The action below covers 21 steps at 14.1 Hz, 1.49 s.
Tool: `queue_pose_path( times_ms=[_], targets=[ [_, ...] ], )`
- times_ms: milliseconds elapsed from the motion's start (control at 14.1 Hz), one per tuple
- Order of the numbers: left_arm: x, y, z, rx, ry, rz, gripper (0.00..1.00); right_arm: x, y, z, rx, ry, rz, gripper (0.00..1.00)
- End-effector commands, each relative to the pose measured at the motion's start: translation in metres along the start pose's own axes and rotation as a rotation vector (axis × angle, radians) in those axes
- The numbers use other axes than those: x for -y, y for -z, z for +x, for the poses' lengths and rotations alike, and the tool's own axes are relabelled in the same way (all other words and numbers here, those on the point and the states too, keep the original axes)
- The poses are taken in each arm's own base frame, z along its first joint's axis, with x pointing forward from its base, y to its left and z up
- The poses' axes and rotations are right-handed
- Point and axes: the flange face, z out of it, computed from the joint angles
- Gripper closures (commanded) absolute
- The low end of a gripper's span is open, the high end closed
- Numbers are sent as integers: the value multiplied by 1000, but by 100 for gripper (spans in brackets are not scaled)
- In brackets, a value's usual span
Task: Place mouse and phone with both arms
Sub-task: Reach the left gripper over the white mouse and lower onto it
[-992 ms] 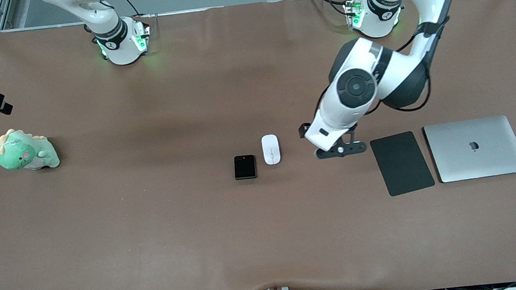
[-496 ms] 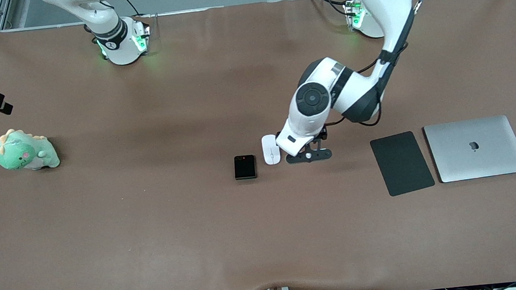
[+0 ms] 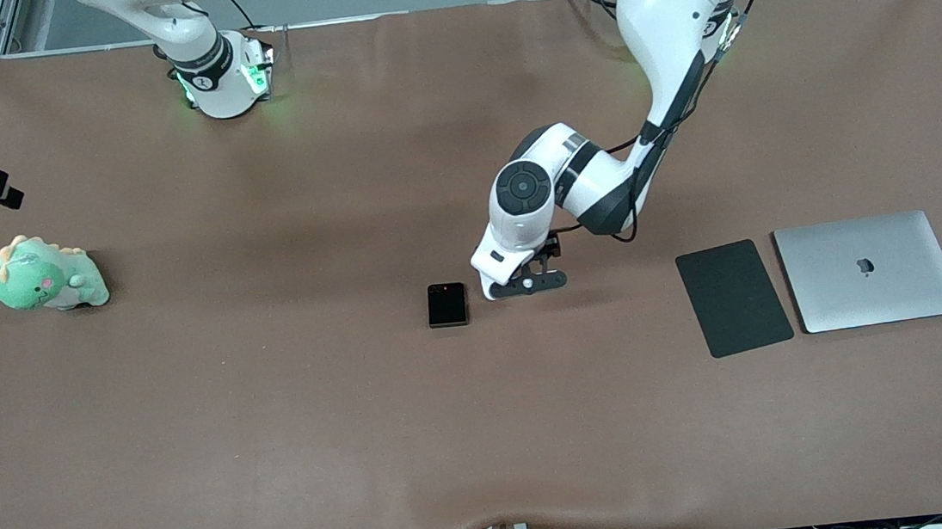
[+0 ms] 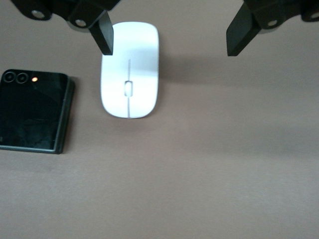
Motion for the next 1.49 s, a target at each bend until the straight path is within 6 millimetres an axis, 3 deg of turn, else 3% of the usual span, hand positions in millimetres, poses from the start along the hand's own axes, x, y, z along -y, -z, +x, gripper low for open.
queue_pose_path(
  times_ms=[0,496,709,1063,1417],
  targets=[
    [-14,-7,6,-35,7,-14,0,1,5,-2,-6,7,12,0],
    [-23,-27,8,-57,44,-62,4,0,5,-1,-8,2,11,0],
    [-27,-33,7,-54,51,-62,6,11,-2,17,-66,10,43,0],
    [-32,-49,1,-57,48,-49,11,61,-44,41,-5,68,113,0],
    [-33,-57,-2,-49,42,-42,18,134,-88,52,6,174,96,0]
  ],
)
